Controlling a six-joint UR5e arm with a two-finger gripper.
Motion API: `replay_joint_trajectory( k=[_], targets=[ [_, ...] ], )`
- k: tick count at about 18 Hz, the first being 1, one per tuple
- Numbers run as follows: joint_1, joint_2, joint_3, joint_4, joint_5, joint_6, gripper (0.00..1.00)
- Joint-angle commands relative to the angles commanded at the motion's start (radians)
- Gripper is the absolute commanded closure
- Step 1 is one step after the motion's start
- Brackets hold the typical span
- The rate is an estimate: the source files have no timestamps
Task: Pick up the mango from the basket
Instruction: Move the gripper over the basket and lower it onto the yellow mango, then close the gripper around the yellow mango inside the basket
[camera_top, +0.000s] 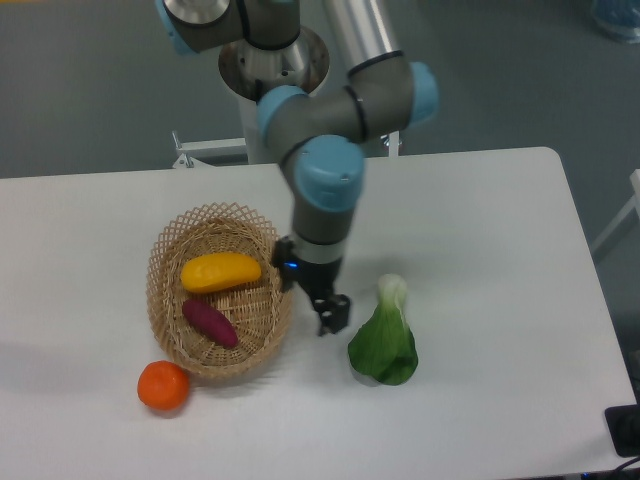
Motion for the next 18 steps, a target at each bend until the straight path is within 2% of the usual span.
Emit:
replay_joint_trajectory(
  k=[4, 6, 18],
  targets=[
    [-0.054, 0.011, -0.058, 0.000, 0.005, 0.002, 0.00],
    [-0.055, 0.028, -0.097, 0.000, 0.003, 0.002, 0.00],
    [-0.063, 0.032, -0.153, -0.005, 0.014, 0.003, 0.00]
  ],
)
